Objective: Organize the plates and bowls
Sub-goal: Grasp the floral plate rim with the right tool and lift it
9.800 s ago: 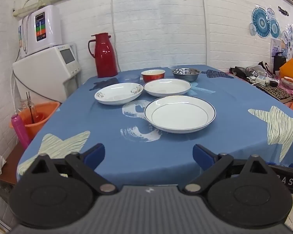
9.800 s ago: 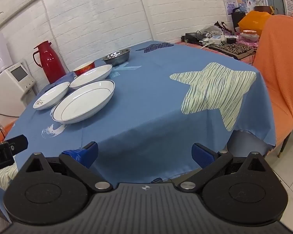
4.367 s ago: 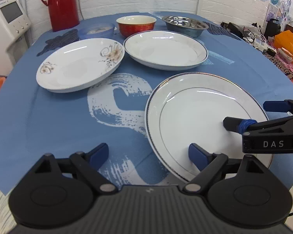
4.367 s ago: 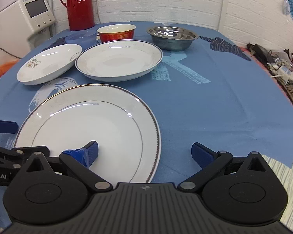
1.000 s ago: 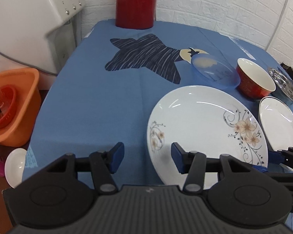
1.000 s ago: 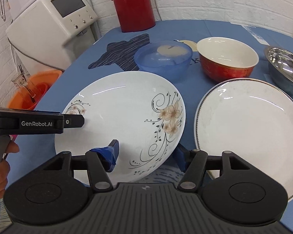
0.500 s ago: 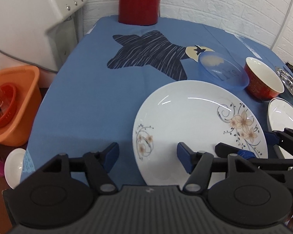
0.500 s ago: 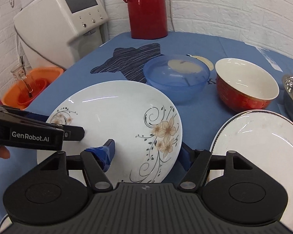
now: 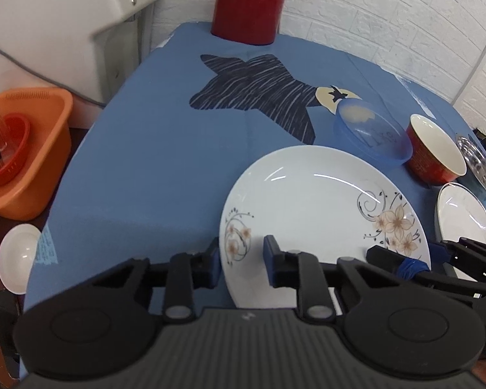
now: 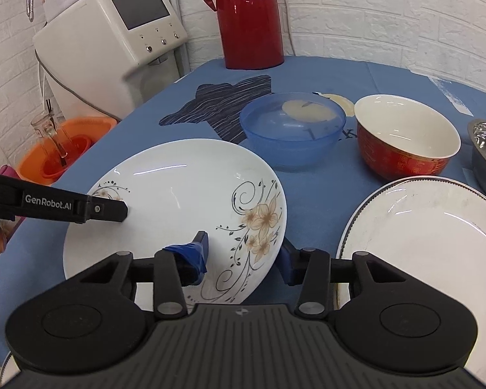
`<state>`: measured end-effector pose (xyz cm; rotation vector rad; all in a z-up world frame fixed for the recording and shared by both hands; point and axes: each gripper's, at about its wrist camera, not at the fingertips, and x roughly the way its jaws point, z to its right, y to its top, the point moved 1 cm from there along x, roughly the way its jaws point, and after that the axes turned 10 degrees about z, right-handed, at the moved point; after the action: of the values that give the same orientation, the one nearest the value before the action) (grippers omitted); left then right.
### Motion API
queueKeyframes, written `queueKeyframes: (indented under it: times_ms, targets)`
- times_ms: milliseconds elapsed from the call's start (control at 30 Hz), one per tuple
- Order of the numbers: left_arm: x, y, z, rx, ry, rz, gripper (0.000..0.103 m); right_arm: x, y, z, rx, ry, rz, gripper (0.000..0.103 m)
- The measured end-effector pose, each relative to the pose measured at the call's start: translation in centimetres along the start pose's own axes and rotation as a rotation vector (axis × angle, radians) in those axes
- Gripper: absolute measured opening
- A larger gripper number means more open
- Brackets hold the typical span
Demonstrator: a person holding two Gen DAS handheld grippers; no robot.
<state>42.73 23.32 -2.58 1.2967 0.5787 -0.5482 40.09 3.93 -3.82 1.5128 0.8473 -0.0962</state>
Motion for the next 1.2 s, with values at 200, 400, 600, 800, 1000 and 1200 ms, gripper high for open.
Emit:
queueKeyframes:
  times_ms: [200,400,600,800,1000,1200]
  targets:
    - [-1.7,0.1,0.3,0.039,0.046,0.028,0.016,-0.6,0.0,-0.8,0.040,0.031,0.002,0.029]
    - [-3.7,0.0,0.5,0.045,0.037,0.055,0.016,-2.1,0.2,-1.3,0.033,0.035,0.027,0.030]
    - [-7.9,-1.5,1.5,0.057,0.042,0.103,0.016,-6.2,-0.6,-2.1,0.028,0.054,0.062,0.031]
    - [-12.5,-4.8,3.3,0.094,0.033,0.141,0.016,-10.9,-3.0,-2.4,0.062,0.058,0.099,0.033]
    - [-14.9,-9.7,4.2,0.095,-0.001,0.123,0.016,-14.2,-6.6,-2.6,0.103,0.046,0.097,0.034]
    - [-15.1,-13.4,3.8,0.043,-0.045,0.078,0.017,-15.3,-8.9,-3.0,0.091,0.014,0.115,0.035]
